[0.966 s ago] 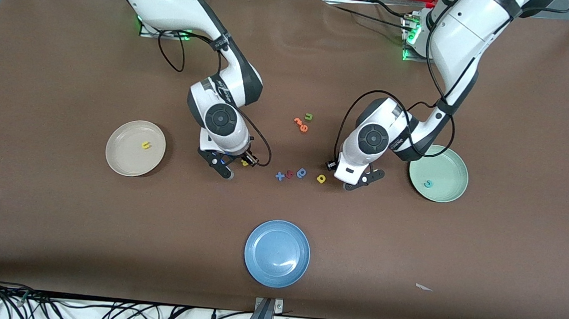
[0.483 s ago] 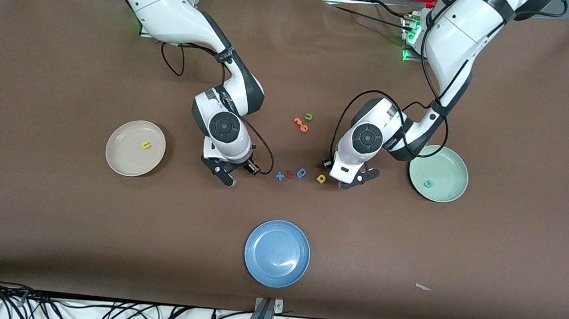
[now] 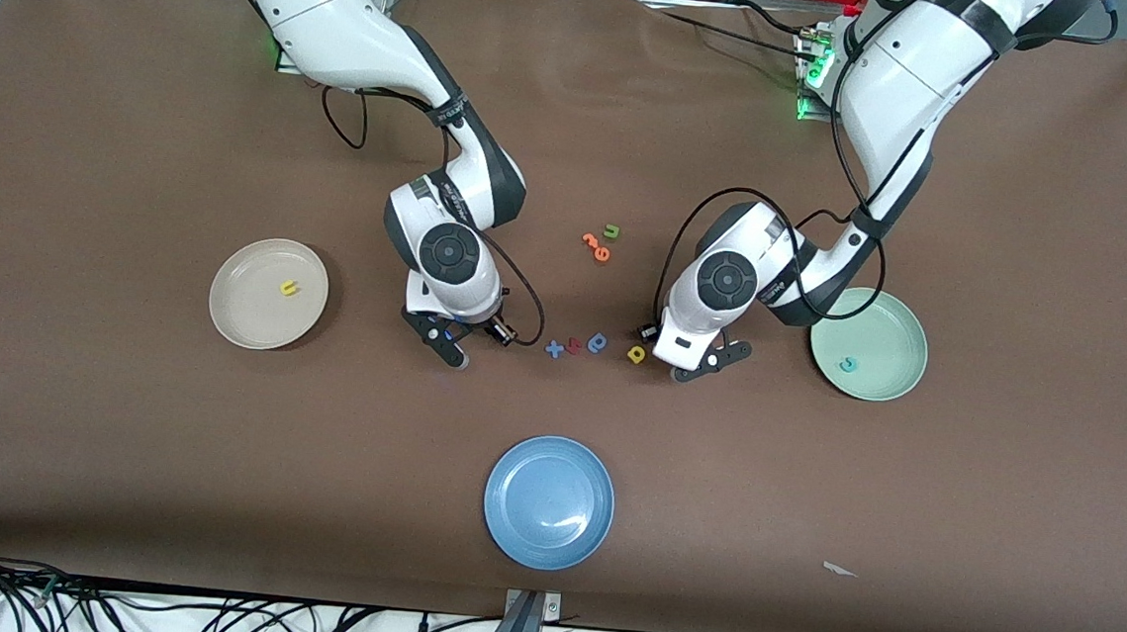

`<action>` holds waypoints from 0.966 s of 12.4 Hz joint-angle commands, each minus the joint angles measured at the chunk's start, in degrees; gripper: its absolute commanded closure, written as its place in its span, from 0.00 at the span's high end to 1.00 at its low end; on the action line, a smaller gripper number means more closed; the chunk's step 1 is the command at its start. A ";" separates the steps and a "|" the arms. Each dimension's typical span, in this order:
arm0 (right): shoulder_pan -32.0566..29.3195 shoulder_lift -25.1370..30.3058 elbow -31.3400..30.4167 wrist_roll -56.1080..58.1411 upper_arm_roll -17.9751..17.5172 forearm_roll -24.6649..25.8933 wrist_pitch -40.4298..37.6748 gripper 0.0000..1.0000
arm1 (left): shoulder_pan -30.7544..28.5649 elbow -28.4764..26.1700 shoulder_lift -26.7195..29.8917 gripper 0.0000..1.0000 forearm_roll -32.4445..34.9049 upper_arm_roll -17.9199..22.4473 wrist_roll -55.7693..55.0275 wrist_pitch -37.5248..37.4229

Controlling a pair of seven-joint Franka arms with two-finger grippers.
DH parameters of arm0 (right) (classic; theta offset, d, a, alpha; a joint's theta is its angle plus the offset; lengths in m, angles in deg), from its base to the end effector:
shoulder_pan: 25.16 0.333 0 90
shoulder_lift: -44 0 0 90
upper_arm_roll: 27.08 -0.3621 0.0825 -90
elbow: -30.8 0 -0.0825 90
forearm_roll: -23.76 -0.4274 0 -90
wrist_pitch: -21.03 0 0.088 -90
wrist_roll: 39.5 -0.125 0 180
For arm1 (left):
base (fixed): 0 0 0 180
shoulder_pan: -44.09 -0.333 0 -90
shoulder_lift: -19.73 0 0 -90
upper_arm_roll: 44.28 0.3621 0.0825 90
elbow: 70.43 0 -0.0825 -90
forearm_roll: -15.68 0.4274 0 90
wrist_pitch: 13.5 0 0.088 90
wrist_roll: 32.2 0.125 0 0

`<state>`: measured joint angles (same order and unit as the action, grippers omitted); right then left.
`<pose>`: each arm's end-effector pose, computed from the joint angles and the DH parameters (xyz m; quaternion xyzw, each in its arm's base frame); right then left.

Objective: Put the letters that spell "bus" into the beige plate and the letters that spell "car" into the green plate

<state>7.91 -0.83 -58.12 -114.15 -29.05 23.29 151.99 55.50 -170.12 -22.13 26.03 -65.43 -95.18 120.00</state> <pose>0.6253 0.4345 0.1668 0.9379 -0.3457 -0.0264 0.0110 0.6124 -0.3615 0.1568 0.9691 0.2352 -0.0732 0.0100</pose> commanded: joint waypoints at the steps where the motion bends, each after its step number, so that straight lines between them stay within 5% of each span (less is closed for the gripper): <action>1: 0.24 -1.05 0.94 -1.64 0.03 2.05 -0.18 0.58 | 0.80 1.25 -0.85 0.12 2.13 0.59 -1.62 -0.18; 4: 0.24 -1.05 0.32 -1.64 0.29 2.14 -0.18 0.53 | 0.46 1.34 -0.41 0.00 2.13 0.59 -1.09 -0.53; 7: 0.33 -0.87 0.41 -1.47 0.29 3.28 -0.18 0.08 | -2.87 2.22 4.22 0.00 2.22 0.41 2.31 -7.52; 12: -0.46 3.59 0.68 3.42 1.16 3.37 -6.30 0.05 | -14.63 2.22 10.05 0.00 1.16 -0.11 20.49 -20.20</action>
<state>7.88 -0.57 -57.29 -113.64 -28.57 25.79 150.37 45.38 -166.35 -13.46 26.84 -64.90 -81.16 101.87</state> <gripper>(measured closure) 0.727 0.700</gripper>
